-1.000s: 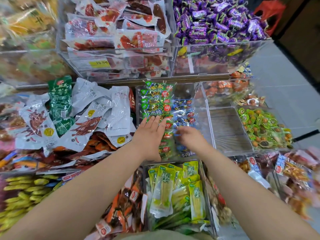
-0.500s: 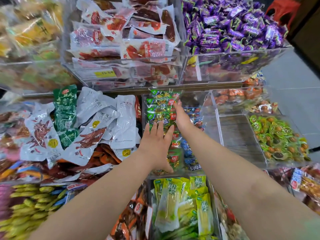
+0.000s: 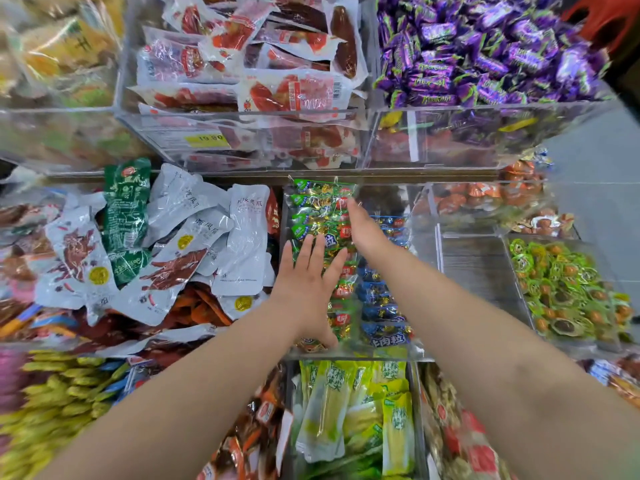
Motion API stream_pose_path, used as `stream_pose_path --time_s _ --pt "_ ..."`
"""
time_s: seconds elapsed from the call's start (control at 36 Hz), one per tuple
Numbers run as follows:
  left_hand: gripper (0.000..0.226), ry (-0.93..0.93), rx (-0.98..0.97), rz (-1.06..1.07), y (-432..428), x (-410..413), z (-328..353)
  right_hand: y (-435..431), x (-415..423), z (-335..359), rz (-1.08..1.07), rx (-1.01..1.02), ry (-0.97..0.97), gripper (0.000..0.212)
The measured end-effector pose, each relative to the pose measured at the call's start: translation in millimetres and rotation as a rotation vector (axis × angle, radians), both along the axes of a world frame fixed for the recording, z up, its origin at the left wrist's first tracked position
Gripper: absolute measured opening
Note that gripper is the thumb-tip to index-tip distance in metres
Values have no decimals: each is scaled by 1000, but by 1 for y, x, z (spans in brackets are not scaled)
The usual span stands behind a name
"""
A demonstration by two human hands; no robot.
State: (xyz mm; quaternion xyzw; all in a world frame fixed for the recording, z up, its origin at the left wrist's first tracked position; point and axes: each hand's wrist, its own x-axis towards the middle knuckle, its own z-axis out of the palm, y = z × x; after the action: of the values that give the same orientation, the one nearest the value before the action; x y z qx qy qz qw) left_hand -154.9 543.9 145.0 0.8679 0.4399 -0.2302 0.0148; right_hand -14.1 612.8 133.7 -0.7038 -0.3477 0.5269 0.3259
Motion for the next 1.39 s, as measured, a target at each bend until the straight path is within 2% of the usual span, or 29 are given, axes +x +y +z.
stream_pose_path --time_s 0.08,0.22,0.33,0.39,0.47,0.56,0.61,0.69,0.75,0.86,0.92,1.03,1.08,1.17,1.31,1.39 --pt "150 -3 -11 2 0 0 5 -6 9 8 14 14 -41 67" --pt "148 -75 -42 -1 -4 -7 18 -45 28 12 -172 98 -85 55" --pt "130 -285 -6 -24 -19 -12 35 -98 35 10 -265 140 59 31" --pt "110 -459 30 -55 -34 -10 44 -129 31 10 -341 151 124 26" --pt "52 -860 17 -29 -65 -5 49 -180 21 4 -490 180 185 20" --pt "11 -1119 -208 131 -103 2 41 -234 13 -2 -648 171 206 23" --pt "10 -1154 -467 275 -128 10 27 -271 8 -8 -776 169 231 21" --pt "16 -1017 -828 482 -167 19 -3 -337 3 -25 -856 95 99 12" --pt "15 -874 -1042 678 -196 20 -27 -389 -4 -37 -909 7 124 13" --pt "18 -538 -1285 923 -246 -2 -76 -493 -25 -70 -1007 -239 185 17" --pt "20 -441 -1293 997 -264 -16 -97 -543 -37 -88 -1079 -329 251 18" --pt "20 -347 -1182 1030 -292 -28 -122 -645 -63 -115 -1259 -464 372 17" --pt "25 -320 -1146 1023 -306 -26 -129 -693 -73 -123 -1328 -541 421 13" --pt "22 -247 -1064 953 -331 -13 -137 -759 -77 -133 -1404 -615 476 21" --pt "39 -219 -1007 850 -380 32 -152 -842 -49 -139 -1515 -596 488 16" --pt "42 -226 -1017 787 -410 70 -155 -880 -24 -136 -1573 -555 471 12"
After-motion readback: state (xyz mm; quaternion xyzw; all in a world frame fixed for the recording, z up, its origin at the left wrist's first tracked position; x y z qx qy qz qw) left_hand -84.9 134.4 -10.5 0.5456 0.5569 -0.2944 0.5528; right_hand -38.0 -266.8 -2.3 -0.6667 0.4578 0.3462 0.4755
